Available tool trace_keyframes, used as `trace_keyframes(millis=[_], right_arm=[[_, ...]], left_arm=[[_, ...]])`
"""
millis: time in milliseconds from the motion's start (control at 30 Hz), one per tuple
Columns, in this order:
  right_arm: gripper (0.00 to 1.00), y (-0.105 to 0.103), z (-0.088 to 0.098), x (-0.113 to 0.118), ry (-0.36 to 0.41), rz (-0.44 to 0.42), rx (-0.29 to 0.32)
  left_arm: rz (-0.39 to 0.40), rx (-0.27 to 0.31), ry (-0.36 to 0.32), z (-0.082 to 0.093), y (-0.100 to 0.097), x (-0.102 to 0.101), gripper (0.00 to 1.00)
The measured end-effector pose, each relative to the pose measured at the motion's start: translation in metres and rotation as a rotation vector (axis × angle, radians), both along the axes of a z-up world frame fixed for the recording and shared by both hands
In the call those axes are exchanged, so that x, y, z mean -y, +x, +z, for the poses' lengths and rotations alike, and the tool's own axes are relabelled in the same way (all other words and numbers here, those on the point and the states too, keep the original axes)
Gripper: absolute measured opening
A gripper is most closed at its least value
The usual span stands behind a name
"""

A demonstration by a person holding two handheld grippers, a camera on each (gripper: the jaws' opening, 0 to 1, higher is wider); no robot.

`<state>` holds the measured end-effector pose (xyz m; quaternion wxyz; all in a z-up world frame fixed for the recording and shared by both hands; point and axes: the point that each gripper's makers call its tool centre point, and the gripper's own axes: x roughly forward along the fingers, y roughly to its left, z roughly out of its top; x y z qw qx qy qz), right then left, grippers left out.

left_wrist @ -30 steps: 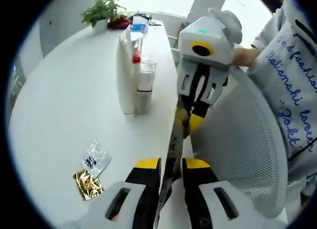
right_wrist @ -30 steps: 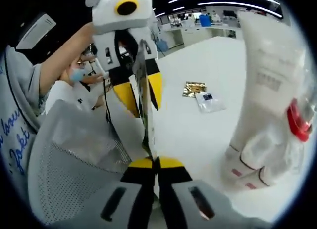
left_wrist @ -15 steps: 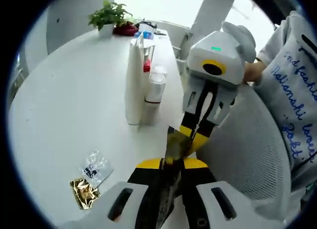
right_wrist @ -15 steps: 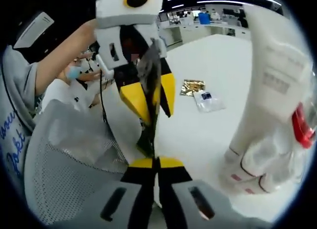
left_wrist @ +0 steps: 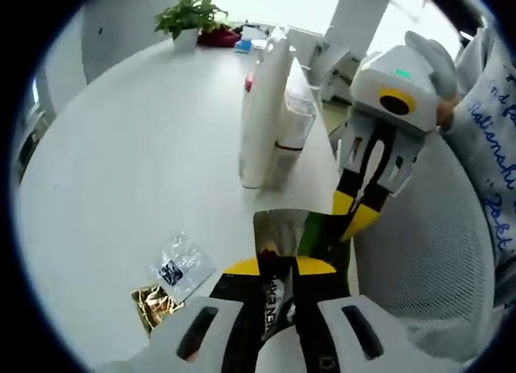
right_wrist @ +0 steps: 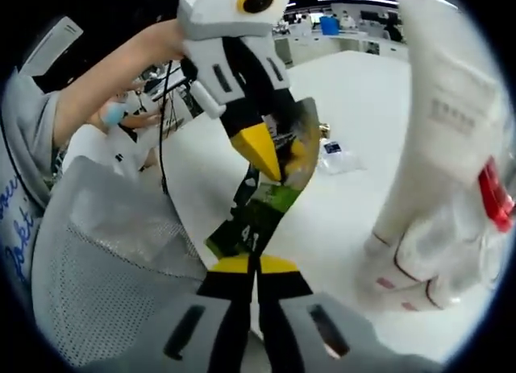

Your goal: Arrange the skincare products in the storage area until every visible bottle or jar stands upright without overlapping.

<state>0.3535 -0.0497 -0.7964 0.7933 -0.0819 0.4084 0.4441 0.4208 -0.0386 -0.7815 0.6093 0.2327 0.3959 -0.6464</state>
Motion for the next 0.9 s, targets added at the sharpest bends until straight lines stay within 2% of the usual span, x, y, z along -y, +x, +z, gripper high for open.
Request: trace_keyframes(millis=[67,300,433,500,567,767,900], right_arm=[[0.01,0.001,-0.001,0.001,-0.004,-0.005,0.001],[0.01,0.001,-0.009,0.003,-0.043,0.003,-0.001],[0.01,-0.002,-0.013,0.002,-0.064,0.021,-0.012],[0.01,-0.003,-0.015,0.002,-0.067,0.023,-0.012],[0.01,-0.003,-0.017,0.002,-0.075,0.020,-0.018],[0.01,0.002,-0.027,0.007,-0.173,0.051,0.014],[0.01,0.003,-0.031,0.006,-0.205,0.065,0.023]], left_arm=[[0.014,0.008,0.007,0.001,0.001,0.000,0.09],[0.008,0.047,0.043,-0.013,0.002,0.006,0.10],[0.023,0.089,0.066,-0.022,0.012,0.005,0.10],[0.026,0.072,0.070,-0.024,0.012,0.004,0.10],[0.027,0.088,0.072,-0.028,0.014,0.005,0.11],[0.046,0.124,0.079,-0.036,0.021,0.009,0.11],[0.048,0.140,0.087,-0.039,0.024,0.011,0.12]])
